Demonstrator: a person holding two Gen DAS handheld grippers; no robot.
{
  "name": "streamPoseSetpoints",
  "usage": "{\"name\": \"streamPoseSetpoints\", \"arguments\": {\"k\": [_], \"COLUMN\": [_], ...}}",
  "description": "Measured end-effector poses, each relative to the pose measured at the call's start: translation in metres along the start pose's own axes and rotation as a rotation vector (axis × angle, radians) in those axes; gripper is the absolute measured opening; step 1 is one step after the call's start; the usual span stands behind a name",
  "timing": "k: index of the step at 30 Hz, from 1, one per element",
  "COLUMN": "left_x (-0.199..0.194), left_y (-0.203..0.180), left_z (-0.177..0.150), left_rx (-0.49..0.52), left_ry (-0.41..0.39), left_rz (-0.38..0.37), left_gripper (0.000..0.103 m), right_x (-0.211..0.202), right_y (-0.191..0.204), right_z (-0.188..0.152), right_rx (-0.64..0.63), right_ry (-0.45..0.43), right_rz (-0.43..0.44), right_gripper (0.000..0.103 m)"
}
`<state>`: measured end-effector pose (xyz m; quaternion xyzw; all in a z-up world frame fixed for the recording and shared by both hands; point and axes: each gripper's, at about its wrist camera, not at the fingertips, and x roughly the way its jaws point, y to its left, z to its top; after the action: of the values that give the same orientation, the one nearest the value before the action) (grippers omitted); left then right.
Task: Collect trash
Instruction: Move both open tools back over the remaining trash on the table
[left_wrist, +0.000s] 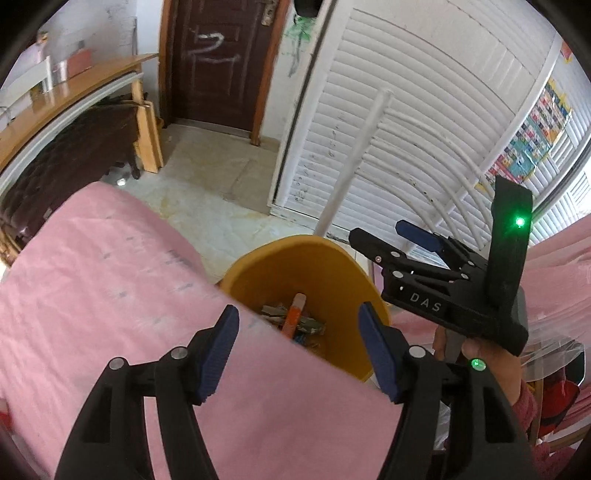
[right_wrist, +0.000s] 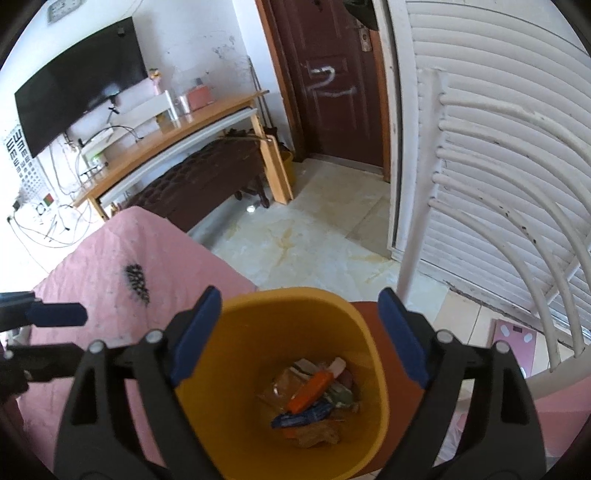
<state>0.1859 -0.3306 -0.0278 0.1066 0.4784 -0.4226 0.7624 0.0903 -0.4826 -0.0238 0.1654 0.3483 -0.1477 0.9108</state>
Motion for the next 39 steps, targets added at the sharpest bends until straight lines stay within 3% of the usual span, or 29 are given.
{"name": "streamPoseSetpoints", "arguments": {"k": [5,13,24,30,39], "left_x": [-0.036,-0.103,-0.184,-0.202,-0.215], "left_y": [0.025,0.083,0.181,0.226,0.262], "left_z": [-0.009,-0.036,-0.087,-0.109,-0.148], "left_rx": [-0.048,-0.119,-0.288,-0.370,-0.392], "left_ry": [-0.045,-0.140,-0.234,-0.235,-0.224], "left_rz": [0.018,0.141,0.317,0.365,0.467], "left_gripper": [0.063,0.073,0.073,0.073,0.073], "right_x": [-0.004,-0.007,-0.006,-0.003,-0.008], "right_y": [0.025,0.090,0.189,0.224,0.269], "right_z": [0.002,0.008,0.011,0.005,-0.009], "right_rx": [-0.014,-0.097,-0.266,-0.325,-0.420], "right_ry": [-0.009,-0.009,0.018,0.045,0.071], "right_rz": [0.037,0.117,0.214,0.241,0.298], "right_gripper": [0.083,0.088,0.096,0.097,0.097]}}
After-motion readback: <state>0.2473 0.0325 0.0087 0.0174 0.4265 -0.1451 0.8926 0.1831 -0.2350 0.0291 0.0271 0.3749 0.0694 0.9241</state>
